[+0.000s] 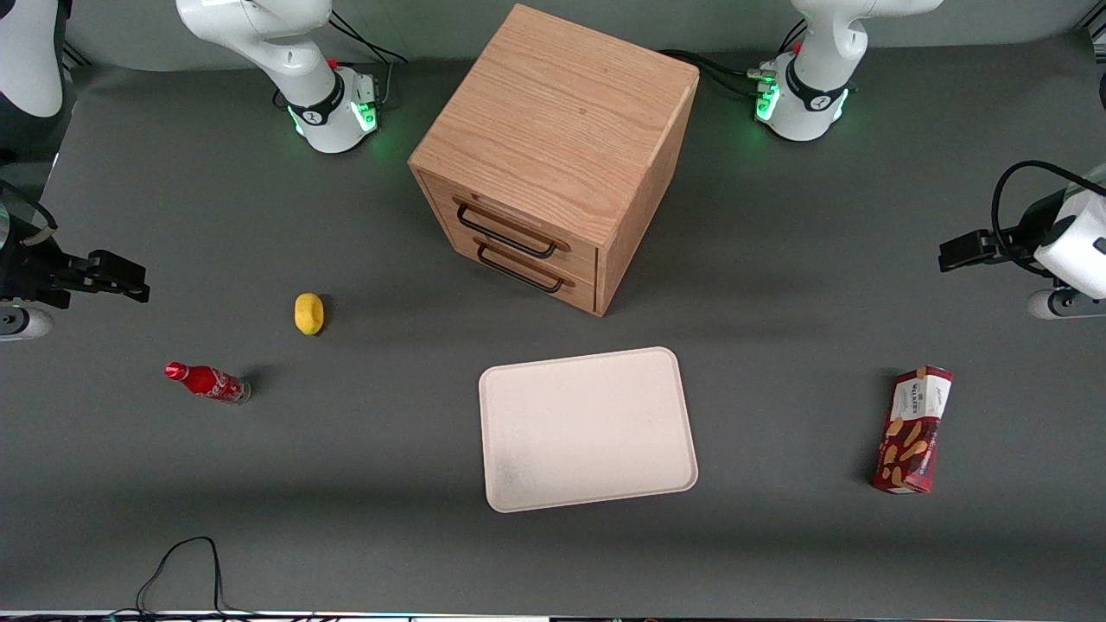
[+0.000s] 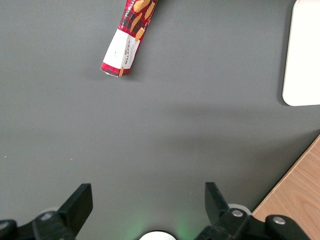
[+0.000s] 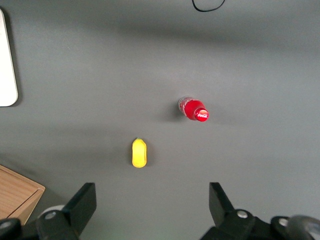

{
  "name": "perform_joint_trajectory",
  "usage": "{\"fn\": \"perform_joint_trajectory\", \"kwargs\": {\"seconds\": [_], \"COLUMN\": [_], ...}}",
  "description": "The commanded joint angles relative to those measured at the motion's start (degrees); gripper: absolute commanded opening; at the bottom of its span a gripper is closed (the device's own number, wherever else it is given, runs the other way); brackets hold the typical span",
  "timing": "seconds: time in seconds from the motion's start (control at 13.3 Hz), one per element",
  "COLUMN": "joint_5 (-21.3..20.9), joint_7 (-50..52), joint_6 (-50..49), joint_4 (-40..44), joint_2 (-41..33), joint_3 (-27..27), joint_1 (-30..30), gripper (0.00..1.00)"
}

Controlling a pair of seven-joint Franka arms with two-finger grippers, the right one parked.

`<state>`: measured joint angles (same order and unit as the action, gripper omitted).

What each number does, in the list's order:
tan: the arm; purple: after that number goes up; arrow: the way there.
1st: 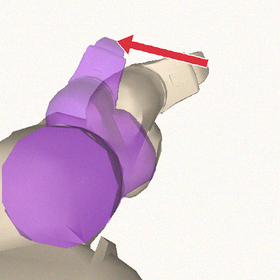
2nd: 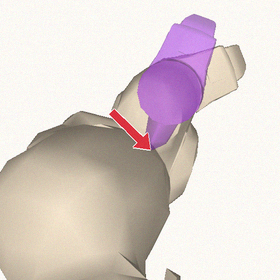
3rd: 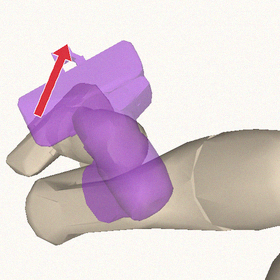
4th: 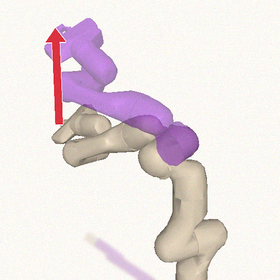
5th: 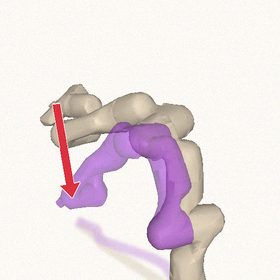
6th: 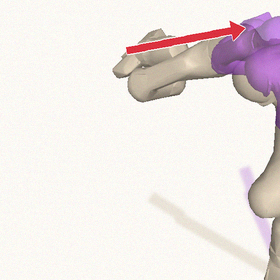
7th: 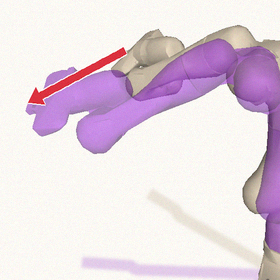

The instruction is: Place red cookie box on tray

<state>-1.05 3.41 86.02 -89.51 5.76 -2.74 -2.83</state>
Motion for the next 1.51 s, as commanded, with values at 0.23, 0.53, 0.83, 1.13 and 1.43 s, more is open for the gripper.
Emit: {"fn": "perform_joint_trajectory", "kwargs": {"seconds": [0.23,0.53,0.83,1.13,1.43], "joint_5": [-0.01,-0.09,-0.01,0.17,-0.09], "joint_7": [-0.86,-0.77,-1.39,-1.21,-1.12], "joint_6": [-1.11,-1.73,-1.73,-1.82,-1.99], "joint_4": [0.12,0.21,0.3,1.52,2.58], "joint_2": [-1.1,-1.02,-0.93,-0.58,-0.23], "joint_3": [-0.51,-0.51,-0.51,-0.43,-0.43], "joint_1": [-0.25,-0.78,-0.34,-0.86,-0.6], "gripper": [1.0,1.0,1.0,1.0,1.0]}}
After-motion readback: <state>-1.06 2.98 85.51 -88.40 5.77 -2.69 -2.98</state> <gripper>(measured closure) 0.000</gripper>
